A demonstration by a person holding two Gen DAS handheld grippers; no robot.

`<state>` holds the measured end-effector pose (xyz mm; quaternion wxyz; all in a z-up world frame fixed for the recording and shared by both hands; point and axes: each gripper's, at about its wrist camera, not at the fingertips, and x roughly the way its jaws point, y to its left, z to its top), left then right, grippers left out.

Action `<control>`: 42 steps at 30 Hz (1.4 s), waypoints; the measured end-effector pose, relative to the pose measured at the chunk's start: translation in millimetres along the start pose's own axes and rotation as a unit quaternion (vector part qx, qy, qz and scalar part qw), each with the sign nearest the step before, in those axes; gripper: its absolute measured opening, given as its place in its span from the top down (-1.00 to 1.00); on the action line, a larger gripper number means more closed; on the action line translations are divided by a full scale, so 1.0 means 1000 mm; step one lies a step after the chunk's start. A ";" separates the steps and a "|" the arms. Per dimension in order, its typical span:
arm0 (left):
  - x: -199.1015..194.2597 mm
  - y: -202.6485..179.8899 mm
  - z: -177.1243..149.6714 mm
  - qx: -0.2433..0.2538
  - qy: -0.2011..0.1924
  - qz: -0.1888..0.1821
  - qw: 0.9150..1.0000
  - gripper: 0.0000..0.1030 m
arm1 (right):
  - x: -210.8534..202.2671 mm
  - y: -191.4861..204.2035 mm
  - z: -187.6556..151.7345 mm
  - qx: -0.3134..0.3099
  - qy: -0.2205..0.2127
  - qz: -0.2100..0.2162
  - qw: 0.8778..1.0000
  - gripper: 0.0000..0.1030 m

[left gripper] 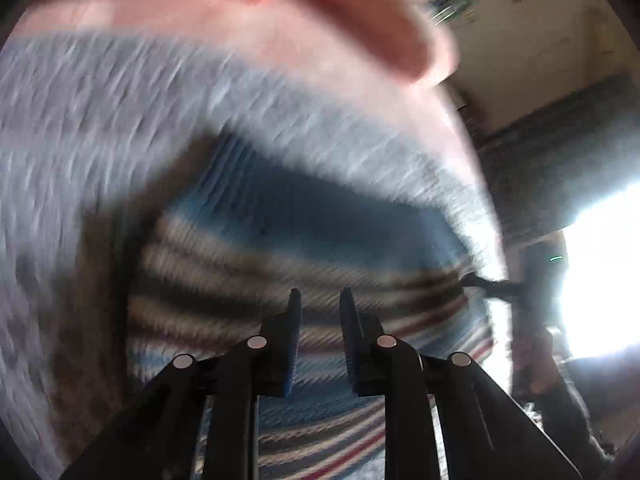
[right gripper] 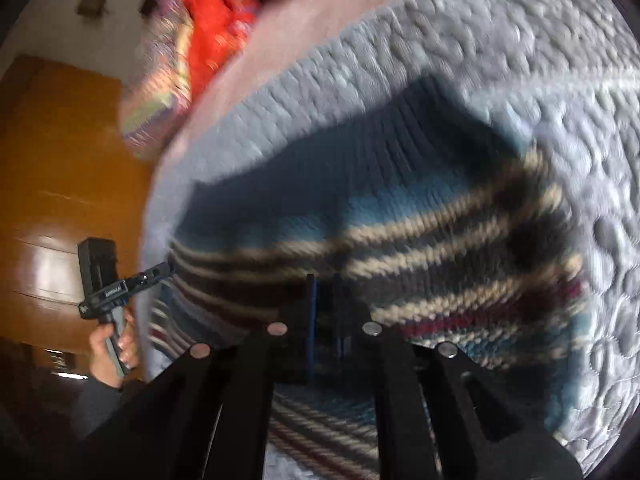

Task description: Fold small clothes

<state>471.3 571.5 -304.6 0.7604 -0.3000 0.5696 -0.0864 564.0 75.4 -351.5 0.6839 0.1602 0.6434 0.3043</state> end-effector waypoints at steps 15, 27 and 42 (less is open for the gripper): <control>0.001 -0.020 -0.057 0.013 -0.013 -0.019 1.000 0.91 | 0.018 0.045 -0.055 0.019 0.002 0.048 0.999 1.00; -0.004 -0.002 -0.098 0.010 -0.004 -0.032 0.999 0.95 | -0.073 -0.020 -0.127 0.064 -0.024 0.012 0.998 1.00; -0.080 0.048 -0.126 -0.045 -0.036 -0.073 0.996 0.31 | -0.139 -0.020 -0.155 0.049 -0.090 -0.048 0.994 0.73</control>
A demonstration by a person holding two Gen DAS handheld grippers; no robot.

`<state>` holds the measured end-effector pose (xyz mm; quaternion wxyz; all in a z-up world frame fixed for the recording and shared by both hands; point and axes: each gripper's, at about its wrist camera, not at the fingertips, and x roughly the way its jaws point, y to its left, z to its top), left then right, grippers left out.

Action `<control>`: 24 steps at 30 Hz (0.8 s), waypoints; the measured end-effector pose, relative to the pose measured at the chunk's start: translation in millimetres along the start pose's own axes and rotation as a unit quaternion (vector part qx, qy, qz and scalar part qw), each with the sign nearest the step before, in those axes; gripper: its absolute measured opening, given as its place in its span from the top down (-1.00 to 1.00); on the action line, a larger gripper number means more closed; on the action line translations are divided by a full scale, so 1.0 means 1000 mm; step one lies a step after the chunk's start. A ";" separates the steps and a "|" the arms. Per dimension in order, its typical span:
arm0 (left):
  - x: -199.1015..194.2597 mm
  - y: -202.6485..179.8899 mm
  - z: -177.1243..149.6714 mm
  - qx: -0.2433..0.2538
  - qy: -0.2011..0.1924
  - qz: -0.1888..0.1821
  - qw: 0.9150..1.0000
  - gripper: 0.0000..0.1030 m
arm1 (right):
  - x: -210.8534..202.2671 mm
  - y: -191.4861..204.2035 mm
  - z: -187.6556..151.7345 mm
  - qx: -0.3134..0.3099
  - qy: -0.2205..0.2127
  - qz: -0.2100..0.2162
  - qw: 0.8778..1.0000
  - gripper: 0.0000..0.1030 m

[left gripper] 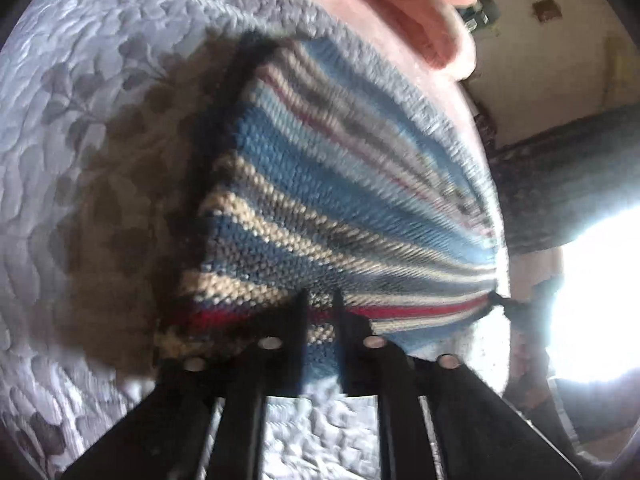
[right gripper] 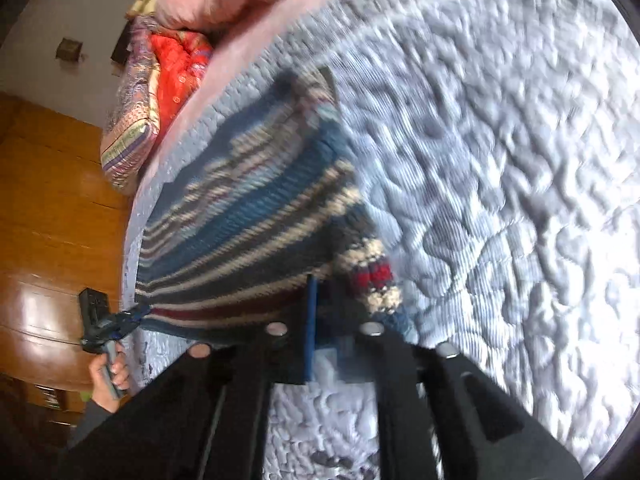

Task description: Fold small clothes

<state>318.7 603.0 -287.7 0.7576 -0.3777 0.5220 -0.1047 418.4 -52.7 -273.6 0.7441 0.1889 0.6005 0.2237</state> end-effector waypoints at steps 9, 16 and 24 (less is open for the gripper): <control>-0.059 0.040 0.045 -0.046 -0.007 0.033 0.998 -0.35 | 0.020 0.157 -0.113 -0.341 -0.029 -0.157 0.927 -0.31; -0.046 0.046 0.088 -0.044 0.007 0.030 0.999 -0.36 | 0.096 0.233 -0.213 -0.489 -0.024 -0.188 0.851 -0.43; 0.013 0.040 0.114 -0.027 0.044 0.020 0.998 -0.37 | 0.151 0.310 -0.247 -0.572 -0.057 -0.182 0.798 -0.41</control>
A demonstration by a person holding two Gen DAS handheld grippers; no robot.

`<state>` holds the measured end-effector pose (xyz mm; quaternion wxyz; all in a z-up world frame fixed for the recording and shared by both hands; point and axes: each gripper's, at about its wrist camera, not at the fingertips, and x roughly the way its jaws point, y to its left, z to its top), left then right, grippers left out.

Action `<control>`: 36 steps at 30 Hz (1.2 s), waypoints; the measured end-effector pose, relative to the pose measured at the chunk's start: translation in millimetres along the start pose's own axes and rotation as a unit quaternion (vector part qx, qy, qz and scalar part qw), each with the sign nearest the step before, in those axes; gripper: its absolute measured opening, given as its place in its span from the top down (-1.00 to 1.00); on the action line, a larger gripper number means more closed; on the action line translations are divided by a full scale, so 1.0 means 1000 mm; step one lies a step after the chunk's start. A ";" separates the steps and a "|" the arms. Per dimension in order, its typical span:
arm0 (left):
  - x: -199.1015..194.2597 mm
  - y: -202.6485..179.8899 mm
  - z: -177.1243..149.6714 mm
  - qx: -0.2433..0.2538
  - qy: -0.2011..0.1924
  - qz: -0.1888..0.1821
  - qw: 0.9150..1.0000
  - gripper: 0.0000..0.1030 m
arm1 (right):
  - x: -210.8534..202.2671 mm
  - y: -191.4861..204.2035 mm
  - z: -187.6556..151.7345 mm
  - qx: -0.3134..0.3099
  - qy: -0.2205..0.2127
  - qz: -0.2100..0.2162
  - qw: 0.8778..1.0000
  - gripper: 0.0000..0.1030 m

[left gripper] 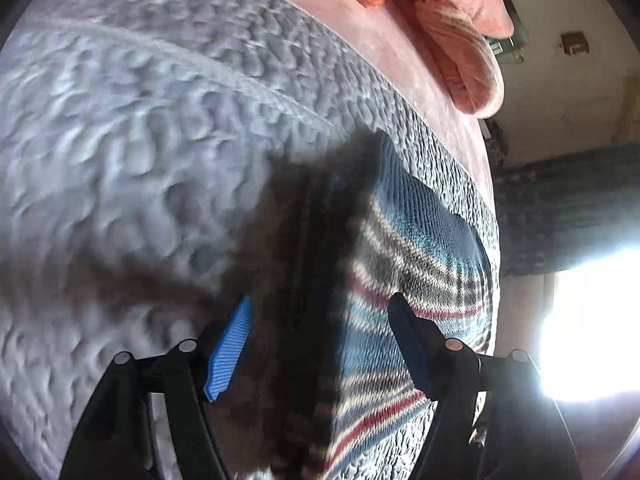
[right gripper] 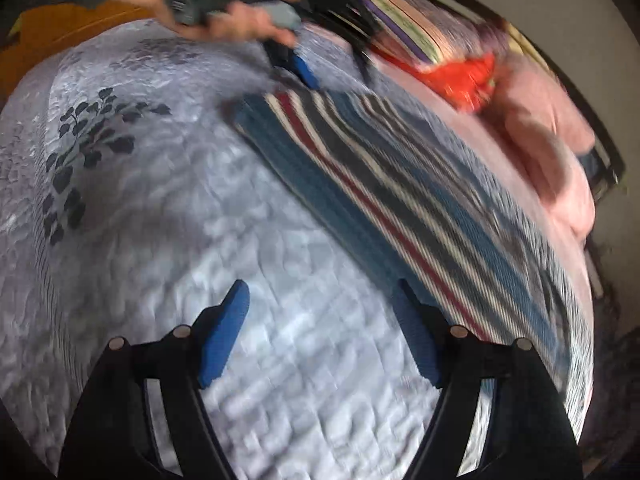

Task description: Fold small clothes

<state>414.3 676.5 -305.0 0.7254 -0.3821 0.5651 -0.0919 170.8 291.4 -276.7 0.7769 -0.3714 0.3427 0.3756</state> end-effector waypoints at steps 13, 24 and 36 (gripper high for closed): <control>0.047 -0.012 0.048 0.036 0.034 -0.034 0.998 -0.37 | 0.071 0.032 0.064 -0.050 -0.017 -0.039 0.998 -0.40; 0.065 -0.017 0.064 0.047 0.046 -0.065 0.996 -0.37 | 0.099 0.039 0.099 -0.046 -0.038 -0.069 0.996 -0.40; 0.075 -0.032 0.072 0.053 0.062 -0.047 0.996 0.00 | 0.114 0.038 0.121 -0.018 -0.051 -0.078 0.996 -0.32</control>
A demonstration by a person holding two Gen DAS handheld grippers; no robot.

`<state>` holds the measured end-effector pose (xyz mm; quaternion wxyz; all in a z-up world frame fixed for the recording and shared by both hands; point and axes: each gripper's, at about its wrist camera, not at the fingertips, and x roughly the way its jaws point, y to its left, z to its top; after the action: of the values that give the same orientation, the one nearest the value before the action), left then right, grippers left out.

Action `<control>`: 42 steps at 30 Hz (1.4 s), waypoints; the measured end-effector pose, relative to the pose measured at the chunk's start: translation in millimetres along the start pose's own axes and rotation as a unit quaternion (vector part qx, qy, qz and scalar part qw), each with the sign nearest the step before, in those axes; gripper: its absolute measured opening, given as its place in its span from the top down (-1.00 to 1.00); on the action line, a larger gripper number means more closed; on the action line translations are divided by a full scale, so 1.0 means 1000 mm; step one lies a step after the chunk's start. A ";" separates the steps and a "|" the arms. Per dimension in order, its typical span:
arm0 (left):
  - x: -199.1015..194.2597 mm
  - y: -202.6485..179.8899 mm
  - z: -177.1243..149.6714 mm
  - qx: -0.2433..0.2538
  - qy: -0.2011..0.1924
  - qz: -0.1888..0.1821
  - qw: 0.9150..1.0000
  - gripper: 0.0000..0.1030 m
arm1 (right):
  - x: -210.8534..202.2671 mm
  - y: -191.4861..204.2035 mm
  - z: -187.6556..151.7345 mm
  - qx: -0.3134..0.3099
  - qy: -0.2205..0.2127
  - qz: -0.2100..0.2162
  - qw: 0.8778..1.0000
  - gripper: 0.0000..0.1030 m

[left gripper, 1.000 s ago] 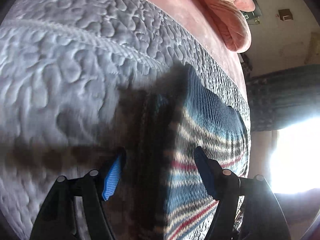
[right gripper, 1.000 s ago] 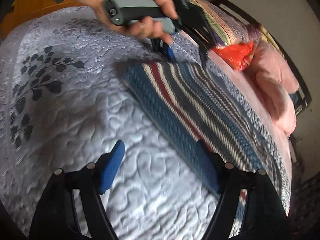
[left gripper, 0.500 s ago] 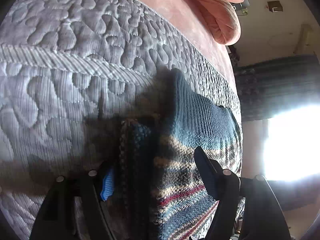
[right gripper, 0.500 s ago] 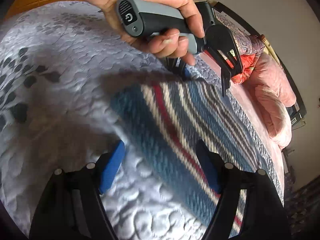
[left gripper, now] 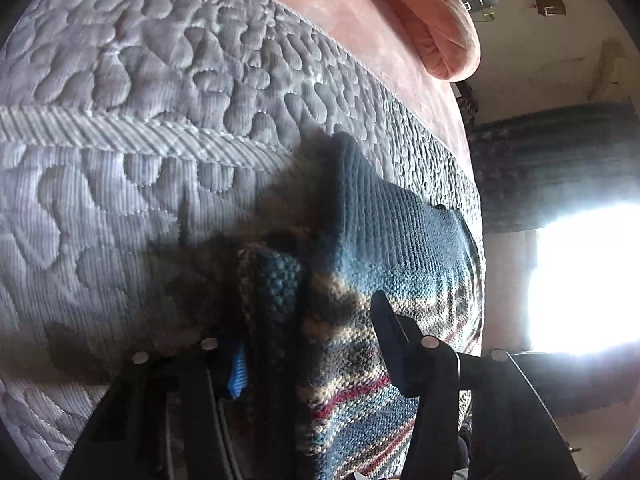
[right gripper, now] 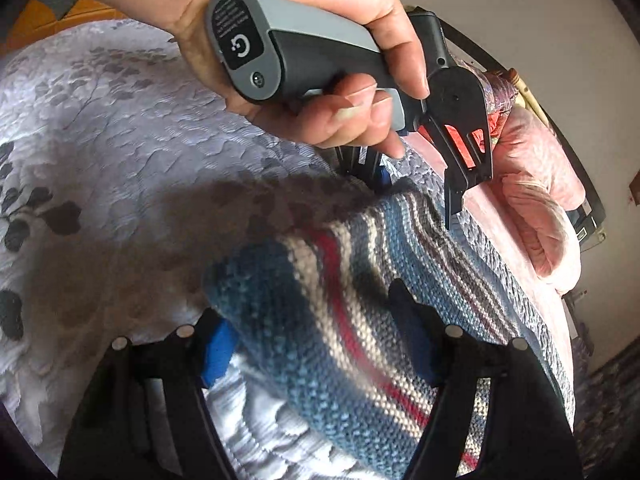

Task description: Fold small clothes

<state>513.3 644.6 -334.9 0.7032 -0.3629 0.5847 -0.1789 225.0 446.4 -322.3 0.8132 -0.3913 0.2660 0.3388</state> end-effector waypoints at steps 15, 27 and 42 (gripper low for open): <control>0.020 -0.006 0.018 0.000 0.010 0.019 1.000 0.35 | 0.010 -0.004 0.009 0.031 0.009 0.004 0.999 -0.01; 0.013 -0.025 0.025 0.001 0.013 0.047 0.999 0.54 | -0.001 -0.030 0.016 0.085 -0.001 0.028 0.996 0.37; -0.006 -0.102 0.035 0.018 0.007 0.101 0.995 0.58 | -0.053 -0.095 0.027 0.174 -0.039 0.033 0.983 0.42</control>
<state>563.2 590.2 -255.4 0.7200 -0.2884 0.6197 -0.1198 268.1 406.0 -226.9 0.8669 -0.2211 0.3017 0.3295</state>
